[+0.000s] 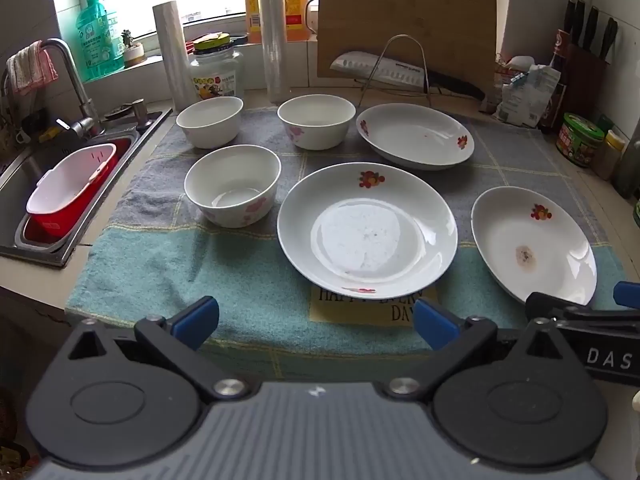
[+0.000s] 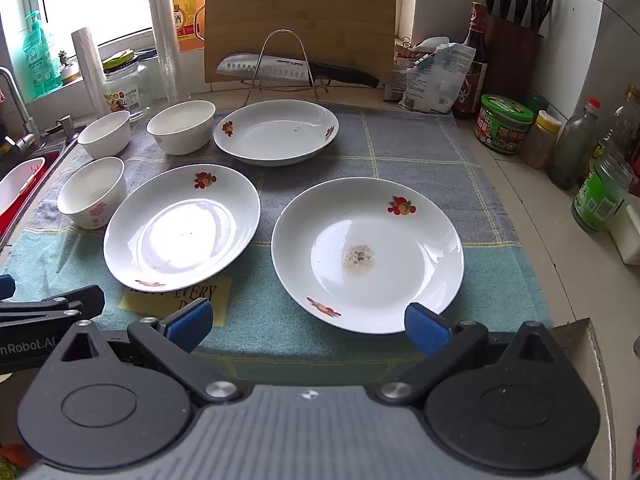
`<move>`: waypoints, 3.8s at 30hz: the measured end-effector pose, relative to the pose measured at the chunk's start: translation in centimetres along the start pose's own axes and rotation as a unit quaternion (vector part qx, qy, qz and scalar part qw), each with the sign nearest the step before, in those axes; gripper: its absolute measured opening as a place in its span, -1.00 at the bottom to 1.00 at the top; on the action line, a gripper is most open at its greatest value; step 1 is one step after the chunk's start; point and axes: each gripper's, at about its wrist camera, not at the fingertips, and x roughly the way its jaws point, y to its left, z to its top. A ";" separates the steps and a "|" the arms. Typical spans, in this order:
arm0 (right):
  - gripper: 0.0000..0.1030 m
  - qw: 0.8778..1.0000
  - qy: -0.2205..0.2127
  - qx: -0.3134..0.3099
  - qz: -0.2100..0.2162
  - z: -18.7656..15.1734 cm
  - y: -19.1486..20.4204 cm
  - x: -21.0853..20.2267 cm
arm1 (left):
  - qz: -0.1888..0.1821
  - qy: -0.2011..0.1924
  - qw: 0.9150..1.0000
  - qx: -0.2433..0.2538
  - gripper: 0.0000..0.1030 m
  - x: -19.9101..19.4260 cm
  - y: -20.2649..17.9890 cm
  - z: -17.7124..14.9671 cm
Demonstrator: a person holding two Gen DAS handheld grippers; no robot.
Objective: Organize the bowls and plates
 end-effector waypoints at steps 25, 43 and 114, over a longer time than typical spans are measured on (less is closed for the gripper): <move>1.00 1.000 -0.003 0.002 0.002 0.2 0.1 -0.5 | -0.003 -0.004 1.000 -0.011 0.99 -0.5 0.2 -0.1; 1.00 1.000 -0.005 0.005 0.002 0.3 -0.2 -0.6 | -0.004 -0.003 1.000 -0.011 0.99 -0.6 0.2 -0.1; 1.00 0.996 -0.077 -0.036 0.027 -1.1 -3.4 -1.3 | -0.038 -0.057 0.998 0.014 0.99 -1.2 -1.6 0.4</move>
